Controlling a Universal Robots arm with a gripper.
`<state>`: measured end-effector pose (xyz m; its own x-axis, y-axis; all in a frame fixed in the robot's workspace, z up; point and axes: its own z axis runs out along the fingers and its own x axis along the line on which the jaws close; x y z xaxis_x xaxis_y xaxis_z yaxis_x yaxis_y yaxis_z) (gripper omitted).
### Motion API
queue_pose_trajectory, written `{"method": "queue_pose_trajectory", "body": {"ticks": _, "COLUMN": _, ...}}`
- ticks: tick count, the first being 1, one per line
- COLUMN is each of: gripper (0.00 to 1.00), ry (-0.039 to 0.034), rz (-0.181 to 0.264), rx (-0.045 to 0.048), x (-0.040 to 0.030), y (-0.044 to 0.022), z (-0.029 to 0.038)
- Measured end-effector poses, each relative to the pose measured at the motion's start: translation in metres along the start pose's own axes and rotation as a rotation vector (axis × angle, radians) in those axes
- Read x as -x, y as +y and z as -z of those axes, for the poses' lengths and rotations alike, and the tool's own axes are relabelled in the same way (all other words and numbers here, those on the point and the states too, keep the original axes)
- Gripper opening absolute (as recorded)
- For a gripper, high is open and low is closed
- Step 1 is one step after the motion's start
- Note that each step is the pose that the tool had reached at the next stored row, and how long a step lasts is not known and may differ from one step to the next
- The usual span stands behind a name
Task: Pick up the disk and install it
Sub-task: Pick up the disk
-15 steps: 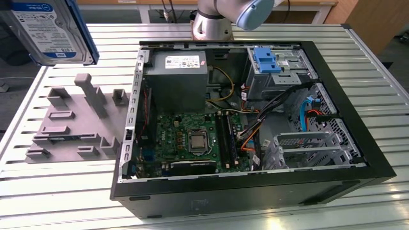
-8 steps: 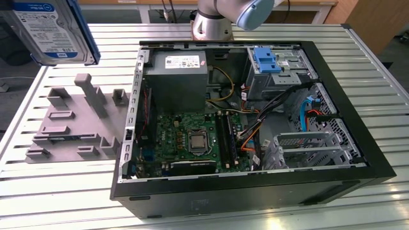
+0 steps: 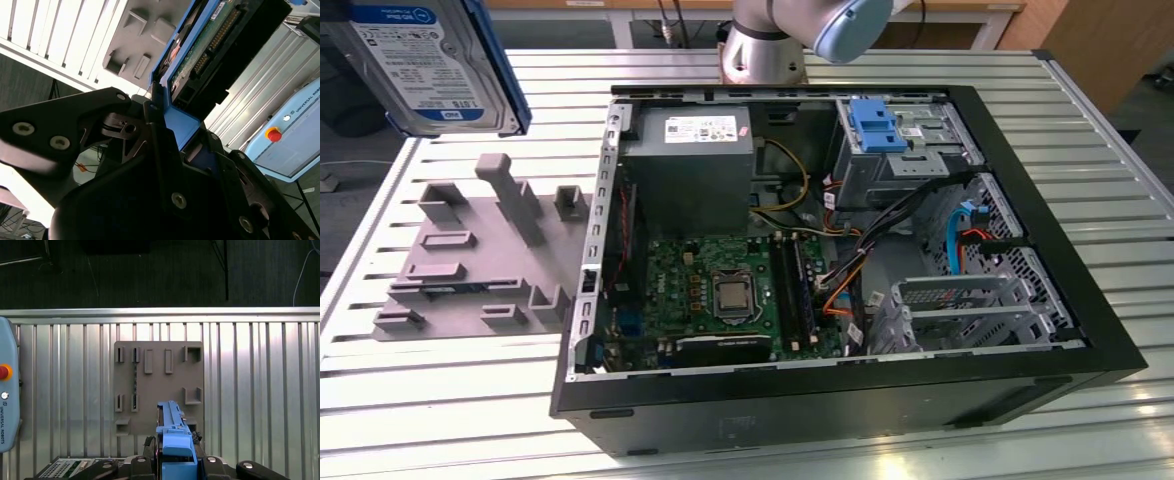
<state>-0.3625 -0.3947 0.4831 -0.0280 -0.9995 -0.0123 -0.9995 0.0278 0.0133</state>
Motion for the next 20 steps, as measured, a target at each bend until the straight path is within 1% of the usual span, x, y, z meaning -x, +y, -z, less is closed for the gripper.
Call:
{"method": "queue_pose_trajectory", "body": {"ticks": 6, "gripper": 0.36, "ry": 0.0, "rz": 0.0, "rx": 0.0, "x": 0.0, "y": -0.0002, "z": 0.0}}
{"method": "queue_pose_trajectory", "body": {"ticks": 13, "gripper": 0.36, "ry": 0.0, "rz": 0.0, "rx": 0.0001, "x": 0.0002, "y": -0.0066, "z": 0.0001}}
{"method": "queue_pose_trajectory", "body": {"ticks": 20, "gripper": 0.36, "ry": 0.0, "rz": 0.0, "rx": 0.0, "x": -0.0027, "y": -0.0073, "z": 0.0001}}
